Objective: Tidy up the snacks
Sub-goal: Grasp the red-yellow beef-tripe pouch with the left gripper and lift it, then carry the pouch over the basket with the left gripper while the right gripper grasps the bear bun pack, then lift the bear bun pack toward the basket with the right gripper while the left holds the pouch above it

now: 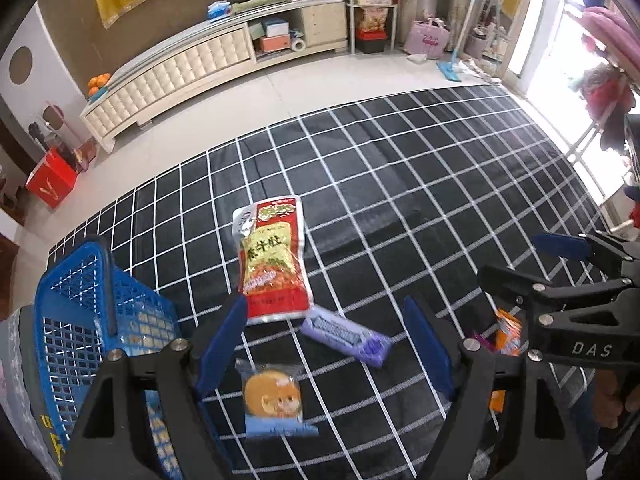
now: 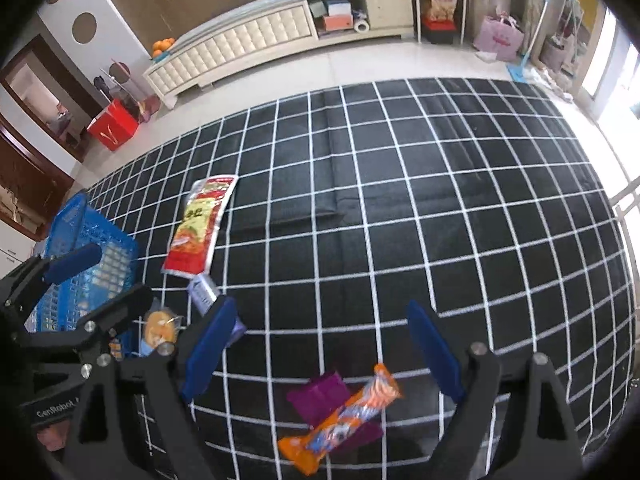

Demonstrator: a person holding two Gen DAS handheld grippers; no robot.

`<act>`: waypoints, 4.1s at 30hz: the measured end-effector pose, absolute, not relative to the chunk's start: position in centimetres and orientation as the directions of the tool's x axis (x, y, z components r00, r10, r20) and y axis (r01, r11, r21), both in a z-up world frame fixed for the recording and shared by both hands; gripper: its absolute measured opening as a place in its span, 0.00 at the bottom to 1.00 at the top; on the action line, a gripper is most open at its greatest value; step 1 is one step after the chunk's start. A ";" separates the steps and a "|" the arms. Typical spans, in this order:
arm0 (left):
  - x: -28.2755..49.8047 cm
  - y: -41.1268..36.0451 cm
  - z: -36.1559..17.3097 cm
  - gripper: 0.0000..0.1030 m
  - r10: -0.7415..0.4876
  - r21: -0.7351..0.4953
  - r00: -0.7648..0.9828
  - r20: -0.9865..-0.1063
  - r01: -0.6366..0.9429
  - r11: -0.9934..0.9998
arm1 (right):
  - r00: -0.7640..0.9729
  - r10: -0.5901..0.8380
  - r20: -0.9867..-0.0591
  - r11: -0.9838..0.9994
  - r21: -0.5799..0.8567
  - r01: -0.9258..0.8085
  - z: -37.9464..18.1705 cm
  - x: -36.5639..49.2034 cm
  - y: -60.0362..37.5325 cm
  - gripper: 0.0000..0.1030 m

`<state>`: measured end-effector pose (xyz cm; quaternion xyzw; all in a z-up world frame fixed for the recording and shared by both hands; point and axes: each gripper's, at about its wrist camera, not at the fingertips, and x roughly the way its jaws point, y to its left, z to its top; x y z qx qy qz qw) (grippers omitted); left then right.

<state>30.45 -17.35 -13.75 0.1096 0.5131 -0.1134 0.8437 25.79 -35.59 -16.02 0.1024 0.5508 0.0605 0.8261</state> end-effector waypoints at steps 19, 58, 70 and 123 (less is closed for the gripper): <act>38.1 -14.2 -22.0 0.76 0.022 0.079 0.348 -0.937 0.149 0.986 | 0.335 0.261 -0.905 0.963 0.266 -0.032 -20.9 30.7 -35.9 0.88; 25.7 -9.4 -10.5 0.28 -0.101 -0.010 0.521 -0.848 0.175 0.985 | 0.395 0.279 -0.875 0.959 0.275 -0.068 -12.5 22.4 -32.7 0.88; 18.6 -2.5 -7.7 0.28 -0.098 -0.044 0.586 -0.804 0.106 0.993 | 0.327 0.281 -0.902 0.959 0.256 -0.120 -13.9 20.5 -25.0 0.88; 16.9 9.7 -8.9 0.28 -0.047 -0.082 0.587 -0.808 -0.033 0.996 | 0.416 0.278 -0.866 0.956 0.206 -0.210 -12.1 17.0 -12.5 0.56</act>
